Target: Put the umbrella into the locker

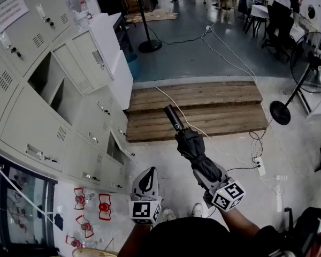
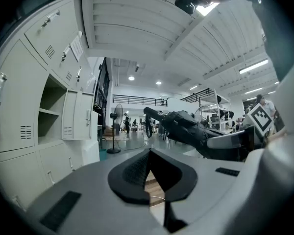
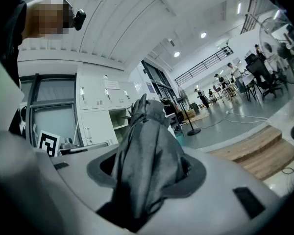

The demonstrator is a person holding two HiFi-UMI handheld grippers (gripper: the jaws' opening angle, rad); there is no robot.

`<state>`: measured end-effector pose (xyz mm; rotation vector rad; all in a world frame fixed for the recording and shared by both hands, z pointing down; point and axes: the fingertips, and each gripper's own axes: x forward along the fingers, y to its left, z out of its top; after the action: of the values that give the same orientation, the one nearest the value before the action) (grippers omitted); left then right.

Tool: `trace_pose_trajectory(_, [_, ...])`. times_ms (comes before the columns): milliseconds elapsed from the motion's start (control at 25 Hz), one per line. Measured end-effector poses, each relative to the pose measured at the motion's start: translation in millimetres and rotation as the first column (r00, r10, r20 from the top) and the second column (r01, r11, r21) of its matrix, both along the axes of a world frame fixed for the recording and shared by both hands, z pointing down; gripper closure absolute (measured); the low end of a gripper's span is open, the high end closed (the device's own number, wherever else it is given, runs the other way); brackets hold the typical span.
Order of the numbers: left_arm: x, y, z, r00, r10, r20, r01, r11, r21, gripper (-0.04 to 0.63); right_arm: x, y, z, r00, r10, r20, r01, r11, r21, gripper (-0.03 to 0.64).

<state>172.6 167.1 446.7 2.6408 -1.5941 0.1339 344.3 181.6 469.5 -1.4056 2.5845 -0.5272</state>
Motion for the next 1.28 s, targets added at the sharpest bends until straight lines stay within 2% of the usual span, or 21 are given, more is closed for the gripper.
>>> trace_pose_trajectory(480, [-12.5, -1.3, 6.8, 1.0, 0.011, -0.003, -0.011, 1.0, -0.023, 0.597, -12.7, -9.3, 0.7, 1.0, 0.01, -0.004, -0.01, 1.0, -0.002, 0.403])
trace_pose_trajectory(720, [-28.8, -4.0, 6.4, 1.0, 0.007, -0.015, -0.008, 1.0, -0.023, 0.597, -35.5, -11.8, -12.0, 1.0, -0.019, -0.021, 0.02, 0.998, 0.062, 0.402])
trace_pose_trajectory(1280, [-114.6, -16.4, 5.4, 1.0, -0.017, -0.002, 0.017, 1.0, -0.011, 0.597, -123.6, -41.0, -19.2, 0.998, -0.063, 0.0, 0.062, 0.993, 0.102, 0.402])
